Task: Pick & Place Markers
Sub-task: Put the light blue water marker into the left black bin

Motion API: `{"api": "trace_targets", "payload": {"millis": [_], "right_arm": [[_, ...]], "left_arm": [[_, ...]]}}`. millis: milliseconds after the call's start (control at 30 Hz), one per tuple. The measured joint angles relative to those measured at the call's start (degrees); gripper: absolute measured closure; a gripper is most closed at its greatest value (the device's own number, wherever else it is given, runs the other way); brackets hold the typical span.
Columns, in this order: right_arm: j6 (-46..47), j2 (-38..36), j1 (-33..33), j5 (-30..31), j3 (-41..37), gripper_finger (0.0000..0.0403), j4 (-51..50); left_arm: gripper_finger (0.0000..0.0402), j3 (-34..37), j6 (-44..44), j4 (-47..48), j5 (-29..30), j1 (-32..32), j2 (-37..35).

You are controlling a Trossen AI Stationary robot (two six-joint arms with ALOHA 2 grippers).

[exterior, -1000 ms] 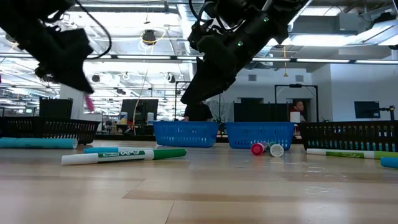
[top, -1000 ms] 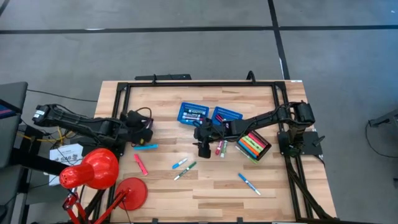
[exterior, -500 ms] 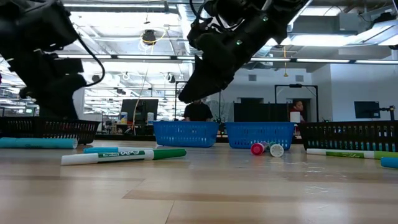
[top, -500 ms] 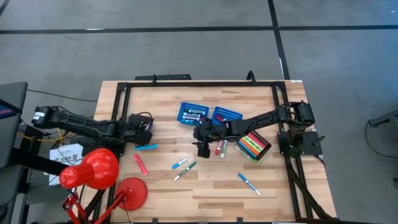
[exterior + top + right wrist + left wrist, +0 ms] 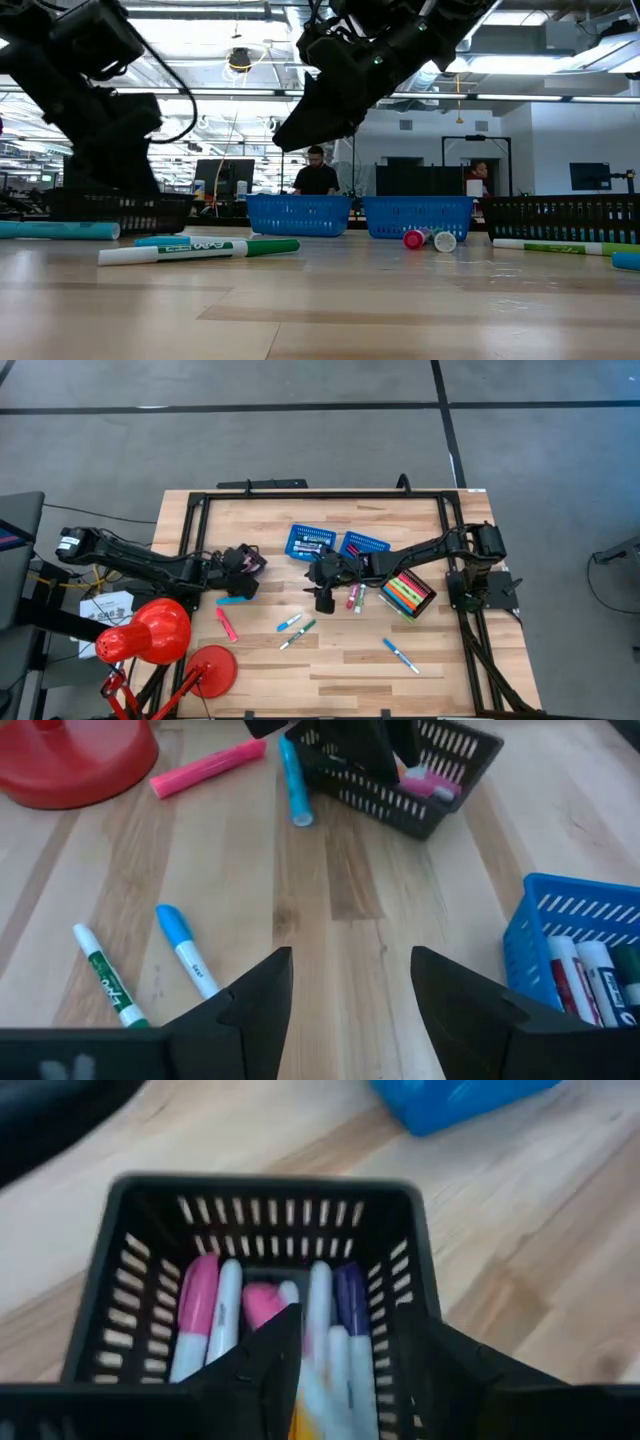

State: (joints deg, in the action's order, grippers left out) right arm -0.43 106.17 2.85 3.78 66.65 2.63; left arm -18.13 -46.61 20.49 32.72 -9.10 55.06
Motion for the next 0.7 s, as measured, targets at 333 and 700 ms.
{"api": "trace_targets", "payload": {"millis": [333, 700], "right_arm": [[0.0, 0.0, 0.5, -6.5, 0.0, 0.0213, 0.0], [-9.4, 3.1, 5.8, -8.9, -0.2, 0.0225, 6.1]], "left_arm": [[0.0243, 0.0, 16.1, -23.3, 0.2, -0.1, 2.5], [0.0243, 0.0, 25.5, -37.7, -6.2, -2.3, 2.4]]}}
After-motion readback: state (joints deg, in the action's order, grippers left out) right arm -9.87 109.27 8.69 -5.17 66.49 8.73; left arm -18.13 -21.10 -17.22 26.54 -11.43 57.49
